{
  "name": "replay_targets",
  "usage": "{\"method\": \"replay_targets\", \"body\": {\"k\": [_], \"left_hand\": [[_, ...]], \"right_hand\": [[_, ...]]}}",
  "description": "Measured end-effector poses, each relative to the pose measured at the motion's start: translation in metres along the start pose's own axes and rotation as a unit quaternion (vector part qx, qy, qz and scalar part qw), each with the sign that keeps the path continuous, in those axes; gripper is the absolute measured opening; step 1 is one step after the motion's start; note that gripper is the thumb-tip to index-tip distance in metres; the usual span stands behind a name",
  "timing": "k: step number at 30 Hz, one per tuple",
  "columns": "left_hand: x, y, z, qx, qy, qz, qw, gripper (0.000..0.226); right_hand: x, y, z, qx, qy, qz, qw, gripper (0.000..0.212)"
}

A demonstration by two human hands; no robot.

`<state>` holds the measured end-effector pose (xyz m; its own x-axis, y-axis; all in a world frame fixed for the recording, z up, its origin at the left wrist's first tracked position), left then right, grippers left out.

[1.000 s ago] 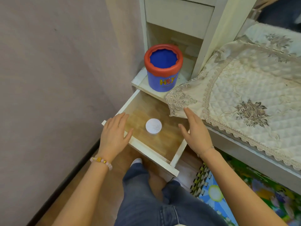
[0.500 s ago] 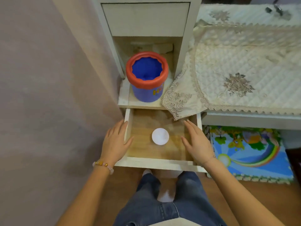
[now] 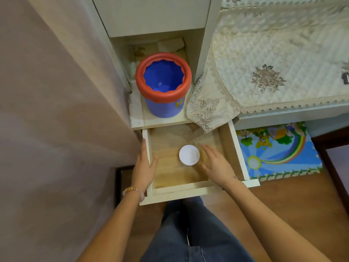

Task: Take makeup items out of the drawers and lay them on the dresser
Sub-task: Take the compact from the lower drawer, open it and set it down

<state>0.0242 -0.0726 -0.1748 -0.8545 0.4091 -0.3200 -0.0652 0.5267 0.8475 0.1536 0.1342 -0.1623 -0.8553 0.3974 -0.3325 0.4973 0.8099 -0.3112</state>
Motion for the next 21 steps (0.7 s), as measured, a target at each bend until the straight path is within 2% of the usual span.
{"method": "replay_targets", "body": {"k": [5,10,14,21], "left_hand": [[0.001,-0.006,-0.002,-0.013,0.011,0.002,1.000,0.071],[-0.001,-0.005,-0.002,-0.012,0.018,0.004,1.000,0.069],[-0.001,-0.004,-0.002,-0.027,0.016,0.002,0.999,0.068],[-0.002,-0.002,-0.003,-0.018,0.018,-0.002,1.000,0.069]], "right_hand": [[0.028,-0.014,0.028,-0.002,-0.059,0.006,0.998,0.087],[0.044,-0.015,0.040,-0.022,-0.066,0.018,0.997,0.100],[0.048,-0.015,0.046,-0.052,-0.063,0.016,0.997,0.098],[0.051,-0.017,0.045,-0.020,-0.029,0.009,0.999,0.084]]}}
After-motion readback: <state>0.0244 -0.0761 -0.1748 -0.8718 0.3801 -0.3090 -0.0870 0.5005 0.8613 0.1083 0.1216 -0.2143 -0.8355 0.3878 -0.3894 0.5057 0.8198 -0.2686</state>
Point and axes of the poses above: each hand's wrist, its own x-axis towards the middle knuckle, its own z-axis out of the palm, y = z × x, the point moved 5 cm from there along x, towards the middle knuckle, and after that the axes turned 13 degrees about -x, right-handed, at the moved point
